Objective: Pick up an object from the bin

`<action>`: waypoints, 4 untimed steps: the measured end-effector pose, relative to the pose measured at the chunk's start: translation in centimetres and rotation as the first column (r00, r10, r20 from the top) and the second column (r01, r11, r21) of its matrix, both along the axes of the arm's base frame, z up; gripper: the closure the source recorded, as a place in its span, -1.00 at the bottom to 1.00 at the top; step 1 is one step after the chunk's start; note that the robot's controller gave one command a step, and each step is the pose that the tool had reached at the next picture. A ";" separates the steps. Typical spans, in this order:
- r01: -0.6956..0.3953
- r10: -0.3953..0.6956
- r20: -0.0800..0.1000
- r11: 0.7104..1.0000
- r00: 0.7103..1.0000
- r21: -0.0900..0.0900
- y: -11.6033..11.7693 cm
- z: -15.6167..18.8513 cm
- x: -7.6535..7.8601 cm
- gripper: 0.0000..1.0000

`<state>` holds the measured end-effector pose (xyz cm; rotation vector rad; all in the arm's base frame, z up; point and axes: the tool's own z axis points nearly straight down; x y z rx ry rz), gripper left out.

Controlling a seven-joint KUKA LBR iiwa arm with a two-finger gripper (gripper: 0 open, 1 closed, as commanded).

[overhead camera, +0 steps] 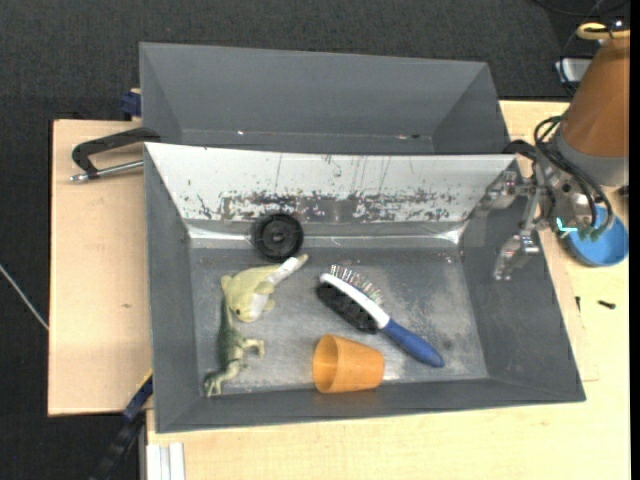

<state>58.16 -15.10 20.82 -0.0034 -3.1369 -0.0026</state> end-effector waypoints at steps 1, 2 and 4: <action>0.085 -0.085 0.010 0.996 0.996 0.000 6.3 -13.7 -1.1 -1.00; -0.014 0.014 0.013 1.000 1.000 0.001 12.9 -10.5 -1.5 -1.00; -0.082 0.082 0.011 0.997 0.997 0.000 23.6 -12.5 -4.1 -1.00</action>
Offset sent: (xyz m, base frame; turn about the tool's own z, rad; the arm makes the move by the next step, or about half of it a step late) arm -0.0133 0.0615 -0.1382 0.0847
